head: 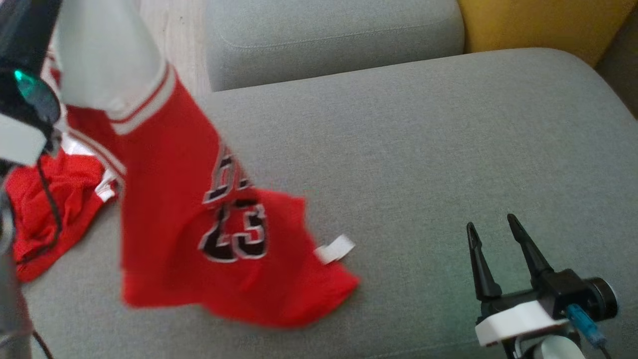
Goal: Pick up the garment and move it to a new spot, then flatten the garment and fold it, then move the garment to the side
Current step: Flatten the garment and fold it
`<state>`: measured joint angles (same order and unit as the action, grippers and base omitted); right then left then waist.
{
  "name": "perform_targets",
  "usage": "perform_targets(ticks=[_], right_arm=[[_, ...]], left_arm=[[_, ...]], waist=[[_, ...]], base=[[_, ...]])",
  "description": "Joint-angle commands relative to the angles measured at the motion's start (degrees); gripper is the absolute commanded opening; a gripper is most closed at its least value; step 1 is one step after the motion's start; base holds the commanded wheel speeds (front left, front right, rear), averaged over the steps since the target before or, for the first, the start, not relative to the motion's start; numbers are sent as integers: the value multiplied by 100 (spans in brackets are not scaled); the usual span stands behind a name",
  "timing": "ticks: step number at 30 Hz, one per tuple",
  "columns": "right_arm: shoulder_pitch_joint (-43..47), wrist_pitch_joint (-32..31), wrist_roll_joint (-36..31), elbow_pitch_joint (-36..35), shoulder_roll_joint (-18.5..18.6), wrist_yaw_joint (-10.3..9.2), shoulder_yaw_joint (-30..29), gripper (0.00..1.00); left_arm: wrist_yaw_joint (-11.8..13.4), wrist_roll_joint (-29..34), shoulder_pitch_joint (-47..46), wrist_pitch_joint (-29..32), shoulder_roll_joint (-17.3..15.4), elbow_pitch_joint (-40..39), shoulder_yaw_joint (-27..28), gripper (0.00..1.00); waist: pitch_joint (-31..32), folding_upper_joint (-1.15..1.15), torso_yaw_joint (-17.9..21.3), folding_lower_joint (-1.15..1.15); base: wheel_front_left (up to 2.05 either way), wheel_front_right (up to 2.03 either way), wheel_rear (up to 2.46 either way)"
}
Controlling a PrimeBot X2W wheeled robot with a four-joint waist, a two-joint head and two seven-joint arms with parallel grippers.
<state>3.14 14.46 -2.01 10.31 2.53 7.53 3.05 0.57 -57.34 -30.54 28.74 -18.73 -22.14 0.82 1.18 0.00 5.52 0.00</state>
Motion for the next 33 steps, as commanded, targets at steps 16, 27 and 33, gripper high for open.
perform_targets(ticks=[16,27,33], right_arm=[[-256,54,94,-143,34,-4,233,100],[-239,54,134,-128,34,-4,217,100],[-250,54,161,-139,34,-4,259,100]], left_arm=[[284,1589,-1965,-630,-470,1489,-244,0],[512,2343,-1816,-1390,293,1917,-1155,0],[582,2300,-680,-1484,1207,1576,-2264,0]], waist=[[-43,0,38,0],[-83,0,235,0],[-176,0,339,0]], base=[[0,0,0],[0,0,0],[0,0,0]])
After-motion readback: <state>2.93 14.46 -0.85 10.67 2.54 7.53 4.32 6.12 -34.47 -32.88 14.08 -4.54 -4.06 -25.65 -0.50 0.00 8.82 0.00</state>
